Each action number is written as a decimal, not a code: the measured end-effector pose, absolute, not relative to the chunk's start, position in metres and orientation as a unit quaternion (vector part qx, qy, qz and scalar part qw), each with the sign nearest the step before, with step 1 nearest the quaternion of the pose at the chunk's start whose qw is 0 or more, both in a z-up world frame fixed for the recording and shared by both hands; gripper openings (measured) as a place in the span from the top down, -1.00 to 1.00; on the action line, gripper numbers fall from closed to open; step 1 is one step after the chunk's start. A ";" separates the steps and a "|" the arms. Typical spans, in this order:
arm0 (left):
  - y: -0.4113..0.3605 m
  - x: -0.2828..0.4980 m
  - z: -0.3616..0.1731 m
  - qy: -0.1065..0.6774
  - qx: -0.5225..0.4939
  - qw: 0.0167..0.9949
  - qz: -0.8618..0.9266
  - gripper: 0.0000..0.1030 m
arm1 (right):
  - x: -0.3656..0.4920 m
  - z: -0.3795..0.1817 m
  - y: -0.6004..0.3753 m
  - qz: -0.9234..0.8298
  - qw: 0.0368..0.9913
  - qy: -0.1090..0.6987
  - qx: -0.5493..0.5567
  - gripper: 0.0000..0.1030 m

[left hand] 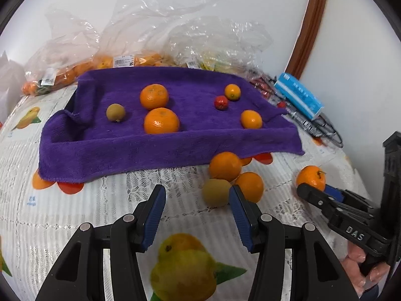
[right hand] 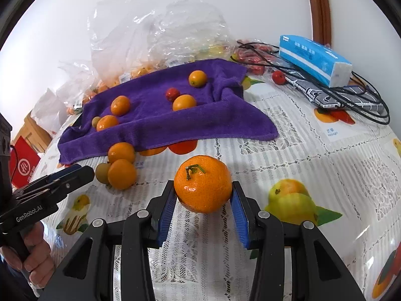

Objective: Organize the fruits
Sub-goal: 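Grasp the small yellow-green fruit with the left tool while the right tool holds the tangerine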

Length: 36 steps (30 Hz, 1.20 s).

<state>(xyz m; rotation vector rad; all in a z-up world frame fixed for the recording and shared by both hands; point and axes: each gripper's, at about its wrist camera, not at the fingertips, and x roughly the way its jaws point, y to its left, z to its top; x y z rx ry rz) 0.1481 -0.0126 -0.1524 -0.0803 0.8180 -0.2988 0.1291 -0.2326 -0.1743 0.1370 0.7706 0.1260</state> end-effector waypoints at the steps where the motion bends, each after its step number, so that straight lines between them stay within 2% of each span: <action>1: -0.015 0.150 -0.153 0.398 -0.032 0.905 -0.143 0.04 | 0.130 -0.175 -0.232 0.063 0.922 0.376 0.067 0.16; 6: -0.022 0.155 -0.157 0.406 -0.025 0.901 -0.149 0.04 | 0.129 -0.175 -0.232 0.060 0.922 0.376 0.066 0.16; 12: -0.035 0.161 -0.162 0.419 -0.001 0.897 -0.144 0.24 | 0.130 -0.175 -0.232 0.059 0.921 0.379 0.066 0.16; 19: -0.041 0.164 -0.162 0.419 0.022 0.899 -0.121 0.34 | 0.132 -0.176 -0.233 0.058 0.920 0.381 0.066 0.16; 22: -0.044 0.164 -0.162 0.419 0.033 0.900 -0.116 0.48 | 0.132 -0.176 -0.232 0.058 0.920 0.382 0.064 0.16; 36: -0.034 0.165 -0.161 0.419 0.003 0.897 -0.140 0.49 | 0.132 -0.176 -0.233 0.068 0.921 0.378 0.069 0.16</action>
